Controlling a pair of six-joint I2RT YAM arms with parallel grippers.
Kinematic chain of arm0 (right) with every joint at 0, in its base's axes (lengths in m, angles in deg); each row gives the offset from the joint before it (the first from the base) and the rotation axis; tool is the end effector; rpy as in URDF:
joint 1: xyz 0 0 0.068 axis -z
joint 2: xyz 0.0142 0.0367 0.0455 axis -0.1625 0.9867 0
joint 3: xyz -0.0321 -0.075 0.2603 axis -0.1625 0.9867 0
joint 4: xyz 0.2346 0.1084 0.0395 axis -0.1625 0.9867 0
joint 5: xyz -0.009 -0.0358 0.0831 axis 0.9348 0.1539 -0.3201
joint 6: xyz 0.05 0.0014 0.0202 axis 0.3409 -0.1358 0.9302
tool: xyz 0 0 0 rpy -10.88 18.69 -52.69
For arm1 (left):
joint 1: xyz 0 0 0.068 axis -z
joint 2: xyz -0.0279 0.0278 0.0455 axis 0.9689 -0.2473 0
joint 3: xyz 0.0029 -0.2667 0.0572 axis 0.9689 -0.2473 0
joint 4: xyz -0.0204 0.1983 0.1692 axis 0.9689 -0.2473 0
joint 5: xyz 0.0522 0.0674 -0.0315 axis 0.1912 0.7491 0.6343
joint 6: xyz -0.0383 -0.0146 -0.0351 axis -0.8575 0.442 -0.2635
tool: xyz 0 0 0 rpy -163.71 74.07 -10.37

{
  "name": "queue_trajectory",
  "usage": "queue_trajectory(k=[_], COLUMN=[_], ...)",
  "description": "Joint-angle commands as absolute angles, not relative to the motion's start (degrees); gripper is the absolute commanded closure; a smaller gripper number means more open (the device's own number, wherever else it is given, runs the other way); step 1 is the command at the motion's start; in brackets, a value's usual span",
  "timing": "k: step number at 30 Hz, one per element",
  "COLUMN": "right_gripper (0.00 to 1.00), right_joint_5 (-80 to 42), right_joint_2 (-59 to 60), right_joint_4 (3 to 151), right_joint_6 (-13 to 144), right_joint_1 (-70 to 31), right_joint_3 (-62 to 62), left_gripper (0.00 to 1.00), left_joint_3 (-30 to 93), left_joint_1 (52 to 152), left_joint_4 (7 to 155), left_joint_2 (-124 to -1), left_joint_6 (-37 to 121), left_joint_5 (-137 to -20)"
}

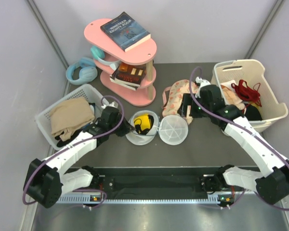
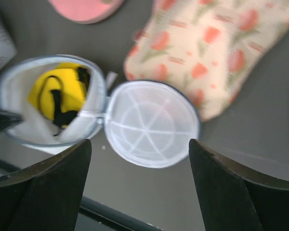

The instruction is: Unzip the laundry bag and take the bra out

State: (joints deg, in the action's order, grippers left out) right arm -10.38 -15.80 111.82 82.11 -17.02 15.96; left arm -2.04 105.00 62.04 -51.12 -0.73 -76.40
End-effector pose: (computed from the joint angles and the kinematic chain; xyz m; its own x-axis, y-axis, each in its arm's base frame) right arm 0.2145 0.1061 0.3194 -0.7103 0.0958 -0.6973 -0.1667 0.9396 0.2989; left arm 0.2004 -0.1170 0.2289 -0.7925 -0.4794 -0.3770 -0.1442 0.7478 -0.6480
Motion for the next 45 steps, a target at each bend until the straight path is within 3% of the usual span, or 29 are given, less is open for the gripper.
queue_trajectory(k=[1, 10, 18, 32, 41, 45], right_gripper=[0.19, 0.21, 0.23, 0.23, 0.23, 0.31], right_joint_5=[-25.40, -32.01, -25.16, -16.02, -20.49, -21.73], right_joint_2=[-9.63, 8.57, 20.26, 24.76, 26.78, 27.14], right_joint_4=[104.31, 98.86, 97.45, 96.13, 93.59, 91.92], right_joint_6=[77.70, 75.50, 71.37, 68.55, 67.67, 67.59], right_joint_1=[-20.25, -34.84, -36.26, -35.65, -34.95, -34.95], right_joint_3=[10.57, 0.46, -2.54, -4.04, -4.21, -3.86], left_gripper=[1.00, 1.00, 1.00, 1.00, 1.00, 1.00], left_joint_3=[-4.48, -8.09, -7.83, -7.39, -6.95, -6.95], left_joint_1=[105.30, 105.30, 105.30, 105.30, 105.21, 105.30], left_joint_4=[62.55, 64.31, 64.57, 63.43, 63.78, 63.78], left_joint_2=[-50.33, -48.04, -48.04, -47.51, -48.31, -48.39], left_joint_6=[-1.64, -4.37, -4.98, -5.25, -5.16, -5.25], left_joint_5=[-75.35, -75.96, -76.32, -76.23, -76.49, -76.14])
